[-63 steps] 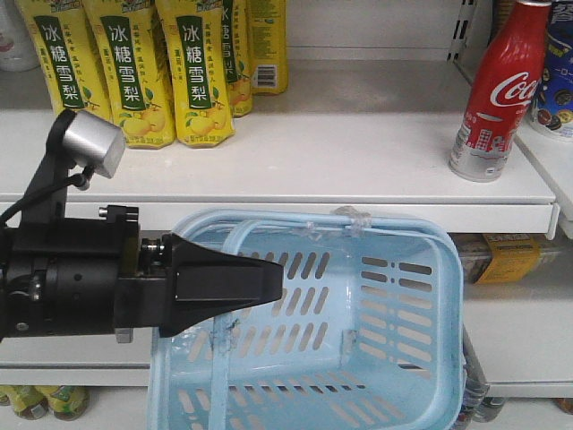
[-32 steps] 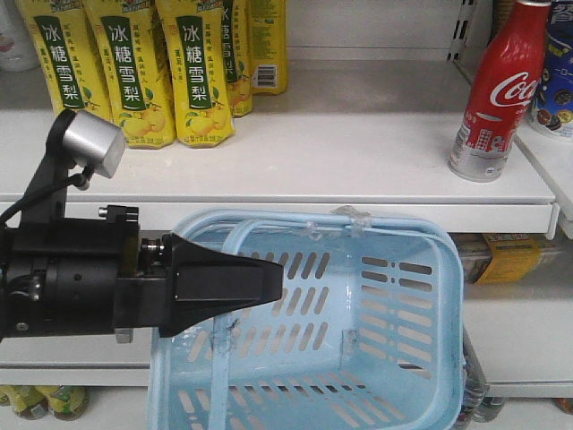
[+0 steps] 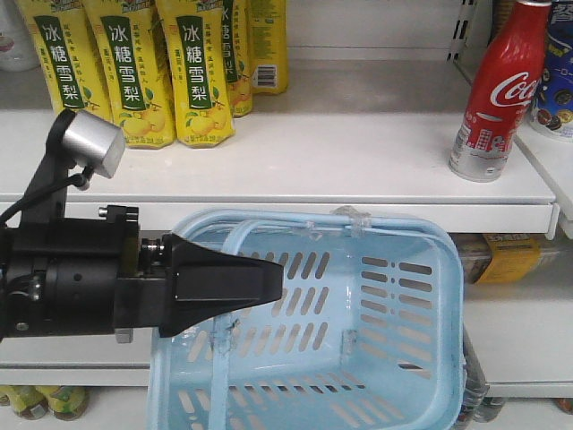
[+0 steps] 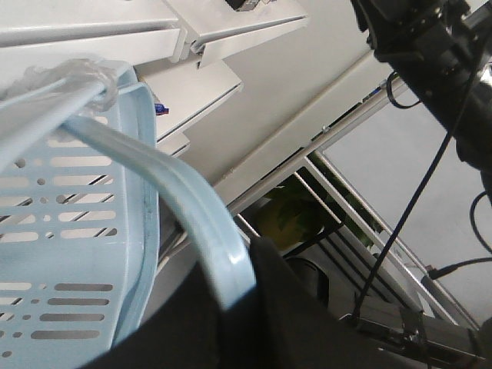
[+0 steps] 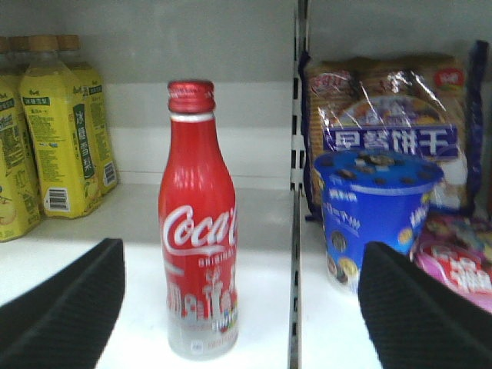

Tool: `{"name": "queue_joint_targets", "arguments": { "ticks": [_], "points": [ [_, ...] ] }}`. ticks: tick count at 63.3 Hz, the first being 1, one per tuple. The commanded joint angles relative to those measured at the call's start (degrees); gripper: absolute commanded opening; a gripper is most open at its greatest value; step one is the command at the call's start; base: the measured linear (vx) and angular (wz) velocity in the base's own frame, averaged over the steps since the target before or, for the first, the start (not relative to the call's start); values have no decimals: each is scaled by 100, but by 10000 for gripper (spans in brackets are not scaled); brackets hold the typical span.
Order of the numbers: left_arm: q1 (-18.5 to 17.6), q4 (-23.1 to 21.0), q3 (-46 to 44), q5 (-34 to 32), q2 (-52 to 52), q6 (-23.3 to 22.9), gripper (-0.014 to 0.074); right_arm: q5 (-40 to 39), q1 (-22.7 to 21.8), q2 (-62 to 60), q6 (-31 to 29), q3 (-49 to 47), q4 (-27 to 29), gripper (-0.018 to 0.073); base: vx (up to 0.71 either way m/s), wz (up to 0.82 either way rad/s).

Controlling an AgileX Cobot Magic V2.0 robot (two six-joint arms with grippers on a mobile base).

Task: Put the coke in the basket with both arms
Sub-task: 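Reach the right gripper around the red Coca-Cola bottle and close it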

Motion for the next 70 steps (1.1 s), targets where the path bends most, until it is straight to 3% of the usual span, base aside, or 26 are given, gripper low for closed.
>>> {"name": "queue_joint_targets", "arguments": {
  "ticks": [1,24,37,59,63,70],
  "points": [
    [-18,-500,-145,20,-137,61,-6,-281,-16,339,-727,-561,515,572,0,0],
    [-18,-500,-145,20,-137,61,-6,90,-16,1546,-3518,-1506,3380,572,0,0],
    [-18,-500,-145,20,-137,61,-6,-206,-16,2047,-4404,-1882,4440,572,0,0],
    [-18,-500,-145,20,-137,61,-6,52,-16,2730,-4550,-2147,4575,541,0,0],
    [-18,-500,-145,20,-137,61,-6,189,-16,2737,-4577,-2147,4542,491,0,0],
    [-18,-500,-145,20,-137,61,-6,294,-16,2719,-4604,-2147,4547,315,0,0]
  ]
}}
